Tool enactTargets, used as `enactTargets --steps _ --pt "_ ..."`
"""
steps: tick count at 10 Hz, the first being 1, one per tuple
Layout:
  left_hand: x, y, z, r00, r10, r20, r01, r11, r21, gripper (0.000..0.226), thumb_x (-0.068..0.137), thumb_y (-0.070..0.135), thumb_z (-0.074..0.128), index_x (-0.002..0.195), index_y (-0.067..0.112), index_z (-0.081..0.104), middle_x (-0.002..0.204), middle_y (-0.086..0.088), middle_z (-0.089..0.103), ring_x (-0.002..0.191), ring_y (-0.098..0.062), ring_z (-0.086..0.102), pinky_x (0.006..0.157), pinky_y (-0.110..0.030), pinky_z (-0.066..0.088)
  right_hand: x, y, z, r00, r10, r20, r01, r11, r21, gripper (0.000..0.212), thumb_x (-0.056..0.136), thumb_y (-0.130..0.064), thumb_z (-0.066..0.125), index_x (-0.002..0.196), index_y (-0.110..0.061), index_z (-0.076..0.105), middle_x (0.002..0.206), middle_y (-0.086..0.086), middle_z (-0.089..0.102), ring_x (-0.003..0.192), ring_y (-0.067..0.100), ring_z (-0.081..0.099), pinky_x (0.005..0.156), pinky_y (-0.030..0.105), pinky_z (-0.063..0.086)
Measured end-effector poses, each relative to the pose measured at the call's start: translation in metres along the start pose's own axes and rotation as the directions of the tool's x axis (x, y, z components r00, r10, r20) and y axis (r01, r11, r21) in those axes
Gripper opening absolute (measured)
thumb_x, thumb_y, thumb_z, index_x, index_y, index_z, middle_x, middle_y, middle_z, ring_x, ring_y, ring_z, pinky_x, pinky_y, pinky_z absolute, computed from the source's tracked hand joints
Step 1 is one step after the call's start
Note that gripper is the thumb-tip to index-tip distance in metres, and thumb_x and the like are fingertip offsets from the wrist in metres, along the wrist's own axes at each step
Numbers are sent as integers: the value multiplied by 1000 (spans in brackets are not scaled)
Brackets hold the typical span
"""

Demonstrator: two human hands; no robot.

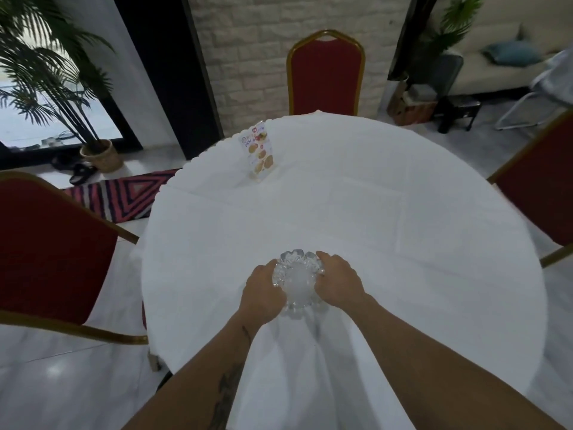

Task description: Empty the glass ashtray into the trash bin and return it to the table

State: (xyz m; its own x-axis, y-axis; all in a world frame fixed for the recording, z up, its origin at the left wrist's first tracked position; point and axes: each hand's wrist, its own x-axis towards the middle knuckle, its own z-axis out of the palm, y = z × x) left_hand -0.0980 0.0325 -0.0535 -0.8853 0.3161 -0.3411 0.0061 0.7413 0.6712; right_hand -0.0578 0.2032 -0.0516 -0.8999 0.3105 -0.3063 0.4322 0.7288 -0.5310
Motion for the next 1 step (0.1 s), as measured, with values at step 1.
enactTargets --steps 1 --pt "-4 -3 -10 998 64 -2 -63 985 159 52 82 20 47 134 24 50 133 -2 55 122 -24 54 98 -36 47 -6 -7 -9 1000 -20 -21 18 997 -80 51 90 -18 48 140 -16 45 128 11 54 119 31 53 92 40 48"
